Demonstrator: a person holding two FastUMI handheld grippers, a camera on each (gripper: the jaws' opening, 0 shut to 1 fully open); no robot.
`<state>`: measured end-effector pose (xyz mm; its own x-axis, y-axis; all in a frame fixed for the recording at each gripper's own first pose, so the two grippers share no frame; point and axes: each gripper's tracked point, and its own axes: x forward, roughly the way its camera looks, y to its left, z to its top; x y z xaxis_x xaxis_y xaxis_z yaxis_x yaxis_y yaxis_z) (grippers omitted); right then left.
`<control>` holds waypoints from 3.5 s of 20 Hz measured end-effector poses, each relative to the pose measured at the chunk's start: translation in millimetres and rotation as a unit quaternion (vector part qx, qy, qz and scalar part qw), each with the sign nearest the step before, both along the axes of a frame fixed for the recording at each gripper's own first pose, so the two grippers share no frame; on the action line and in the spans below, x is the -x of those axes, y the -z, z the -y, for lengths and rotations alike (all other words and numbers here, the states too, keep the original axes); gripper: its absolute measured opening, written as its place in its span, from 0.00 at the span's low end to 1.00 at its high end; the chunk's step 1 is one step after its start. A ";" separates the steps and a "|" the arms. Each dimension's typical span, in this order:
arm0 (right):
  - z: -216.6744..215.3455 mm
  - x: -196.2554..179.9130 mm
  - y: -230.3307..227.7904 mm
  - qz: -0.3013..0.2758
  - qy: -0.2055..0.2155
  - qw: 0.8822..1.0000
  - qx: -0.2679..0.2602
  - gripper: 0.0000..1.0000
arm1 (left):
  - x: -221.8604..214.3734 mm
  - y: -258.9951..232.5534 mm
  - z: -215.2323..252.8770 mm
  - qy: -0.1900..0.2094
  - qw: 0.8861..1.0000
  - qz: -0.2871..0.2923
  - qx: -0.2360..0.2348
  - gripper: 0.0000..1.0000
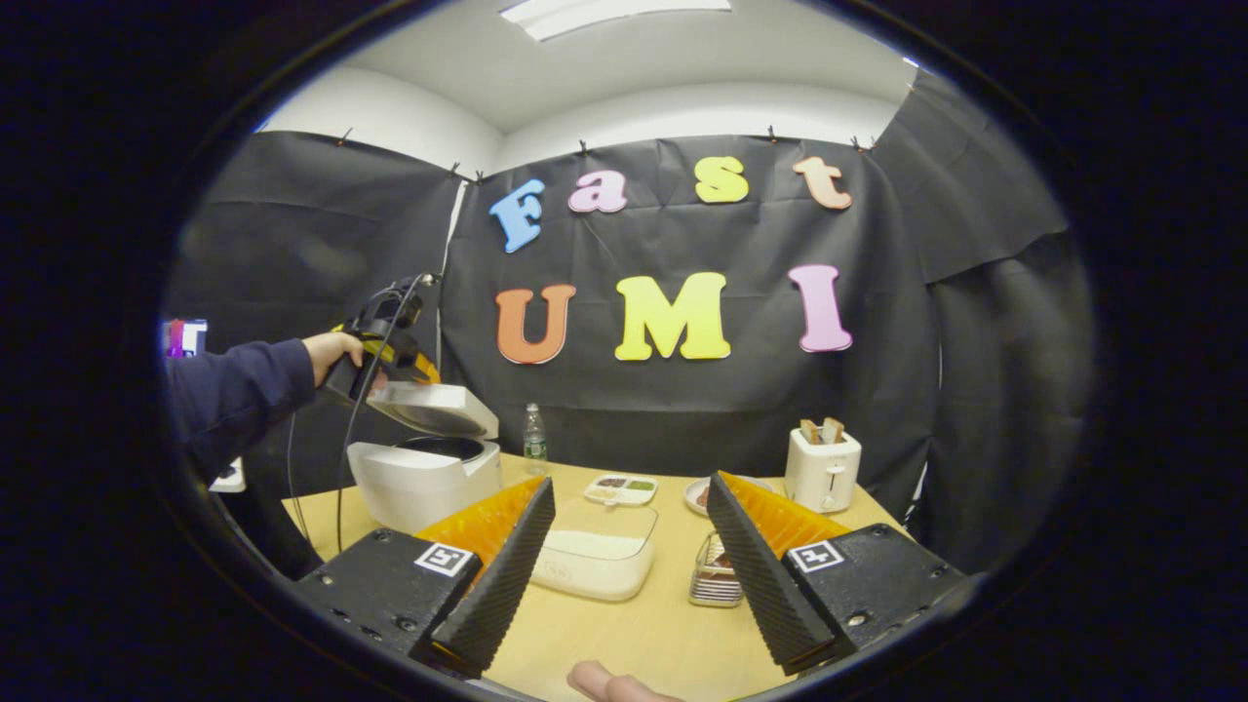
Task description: Close the left gripper, press the button to open the rice cooker; take a wooden spoon from the chopstick holder with the right hand, scoop a spoonful of rice and pour it into the rice cooker, then put the wooden spoon back into the chopstick holder.
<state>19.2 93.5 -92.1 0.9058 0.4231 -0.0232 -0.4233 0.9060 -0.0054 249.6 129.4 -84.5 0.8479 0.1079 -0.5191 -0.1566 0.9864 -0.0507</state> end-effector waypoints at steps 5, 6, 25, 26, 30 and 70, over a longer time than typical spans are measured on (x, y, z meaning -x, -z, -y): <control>7.6 27.6 5.9 0.002 -0.007 1.000 0.003 1.00 | 30.7 31.1 7.5 -0.006 0.999 -0.034 -0.011 0.96; 9.2 31.6 5.1 0.006 -0.007 1.000 0.004 1.00 | 35.7 38.1 10.6 -0.005 0.999 -0.041 -0.012 0.97; 18.0 69.3 5.2 0.024 0.007 1.000 0.009 1.00 | 73.1 63.3 27.1 -0.009 0.998 -0.061 -0.020 0.97; 17.4 67.4 6.9 0.021 0.009 1.000 0.008 1.00 | 72.3 62.6 27.1 -0.008 0.998 -0.055 -0.023 0.97; 19.6 68.3 8.3 0.014 0.014 1.000 0.010 0.98 | 71.0 60.0 26.6 -0.007 0.999 -0.037 -0.026 0.97; 87.9 91.1 -53.8 0.056 0.145 0.987 -0.034 1.00 | 367.1 -85.2 125.5 0.053 0.951 0.302 -0.044 0.94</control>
